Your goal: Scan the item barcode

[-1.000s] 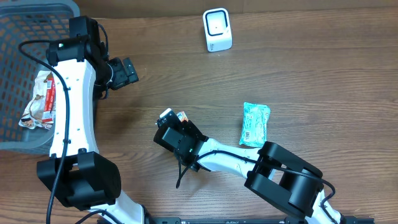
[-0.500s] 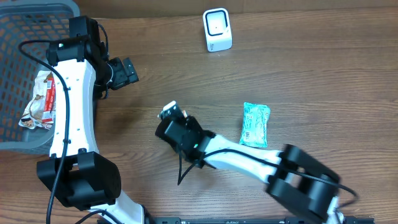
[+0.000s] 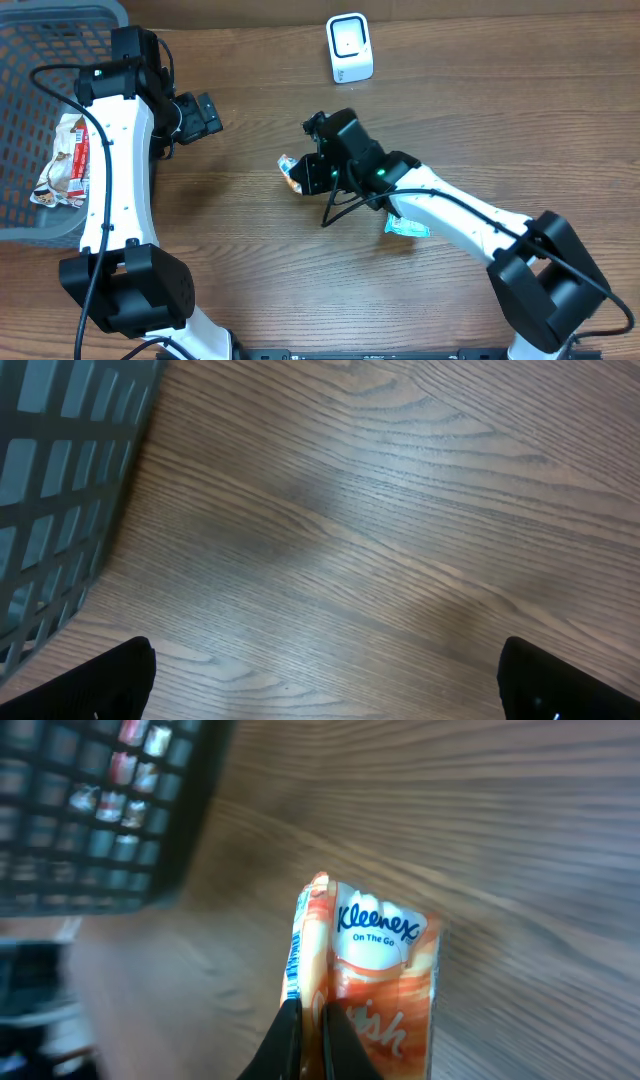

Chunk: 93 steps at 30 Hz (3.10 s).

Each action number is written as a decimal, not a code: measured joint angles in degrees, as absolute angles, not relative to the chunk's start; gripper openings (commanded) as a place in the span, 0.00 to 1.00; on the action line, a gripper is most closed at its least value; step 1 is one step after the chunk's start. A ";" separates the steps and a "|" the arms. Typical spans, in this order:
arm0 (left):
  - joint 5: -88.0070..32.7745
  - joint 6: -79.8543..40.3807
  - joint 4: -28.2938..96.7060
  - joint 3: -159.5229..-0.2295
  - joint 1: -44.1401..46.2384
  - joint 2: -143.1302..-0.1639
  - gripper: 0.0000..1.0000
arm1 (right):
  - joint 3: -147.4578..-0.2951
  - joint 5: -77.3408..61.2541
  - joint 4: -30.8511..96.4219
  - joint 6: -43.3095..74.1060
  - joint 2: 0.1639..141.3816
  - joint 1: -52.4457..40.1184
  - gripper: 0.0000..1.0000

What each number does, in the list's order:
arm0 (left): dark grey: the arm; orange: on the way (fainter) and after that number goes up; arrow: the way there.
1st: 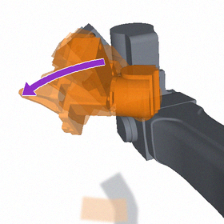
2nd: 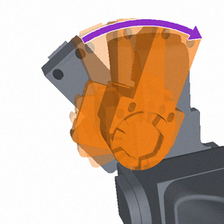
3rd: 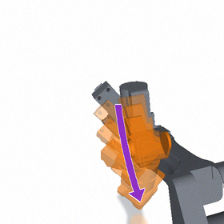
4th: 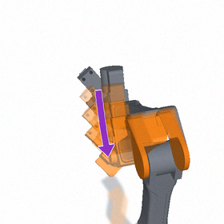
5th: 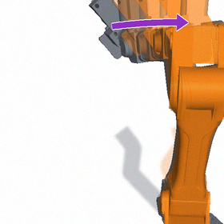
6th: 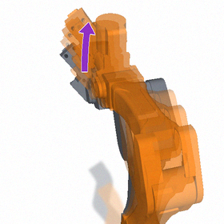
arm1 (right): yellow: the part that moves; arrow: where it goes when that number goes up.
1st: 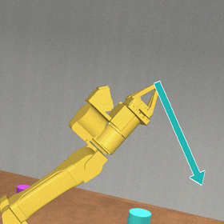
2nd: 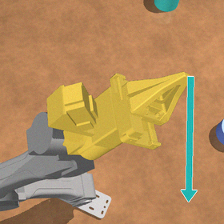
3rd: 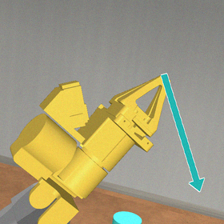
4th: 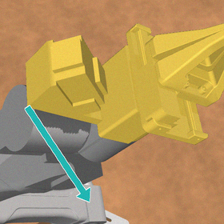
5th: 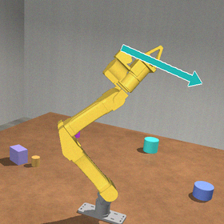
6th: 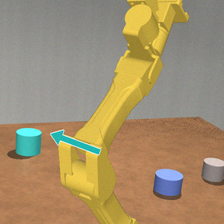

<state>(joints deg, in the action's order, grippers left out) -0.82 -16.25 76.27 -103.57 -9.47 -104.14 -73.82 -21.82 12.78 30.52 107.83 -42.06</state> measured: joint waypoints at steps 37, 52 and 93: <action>-0.82 -16.25 76.27 -103.57 -9.47 -104.14 1.00 | -66.19 -35.57 -6.81 33.04 118.48 -41.98 0.27; -0.82 -16.25 76.29 -103.57 -9.50 -104.14 1.00 | -66.22 -30.28 -3.07 29.45 114.10 -42.30 0.23; -0.82 -16.25 76.29 -103.57 -9.47 -104.14 1.00 | -69.01 -3.99 -2.09 16.47 118.83 -54.78 0.04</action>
